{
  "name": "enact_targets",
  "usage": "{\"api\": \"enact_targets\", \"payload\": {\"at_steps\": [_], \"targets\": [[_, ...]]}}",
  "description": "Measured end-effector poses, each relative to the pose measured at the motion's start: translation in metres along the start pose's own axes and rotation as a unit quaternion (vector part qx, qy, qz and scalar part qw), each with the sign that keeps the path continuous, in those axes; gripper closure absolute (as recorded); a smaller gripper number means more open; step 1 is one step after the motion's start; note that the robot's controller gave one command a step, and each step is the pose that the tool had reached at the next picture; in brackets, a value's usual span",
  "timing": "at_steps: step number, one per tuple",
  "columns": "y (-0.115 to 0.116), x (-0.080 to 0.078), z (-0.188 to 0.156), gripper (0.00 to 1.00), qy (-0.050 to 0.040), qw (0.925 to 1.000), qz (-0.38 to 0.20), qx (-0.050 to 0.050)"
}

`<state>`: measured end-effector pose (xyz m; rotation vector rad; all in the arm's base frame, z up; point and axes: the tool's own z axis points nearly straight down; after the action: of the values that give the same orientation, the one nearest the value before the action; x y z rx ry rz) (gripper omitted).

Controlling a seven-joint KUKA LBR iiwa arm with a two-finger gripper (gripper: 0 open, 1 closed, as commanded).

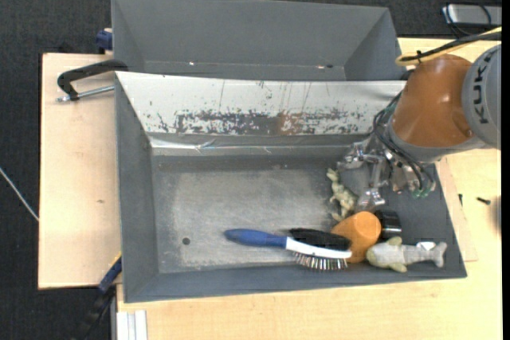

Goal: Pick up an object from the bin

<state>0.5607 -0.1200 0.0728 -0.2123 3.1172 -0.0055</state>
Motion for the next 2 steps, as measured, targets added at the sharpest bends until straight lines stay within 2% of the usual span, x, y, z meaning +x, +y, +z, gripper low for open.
{"api": "enact_targets", "payload": {"at_steps": [1,2], "targets": [[0.000,0.001,-0.001,1.00,0.0014,1.0000,0.000,-0.001],[0.000,-0.003,-0.097,1.00,0.0024,0.9905,-0.138,-0.001]]}}
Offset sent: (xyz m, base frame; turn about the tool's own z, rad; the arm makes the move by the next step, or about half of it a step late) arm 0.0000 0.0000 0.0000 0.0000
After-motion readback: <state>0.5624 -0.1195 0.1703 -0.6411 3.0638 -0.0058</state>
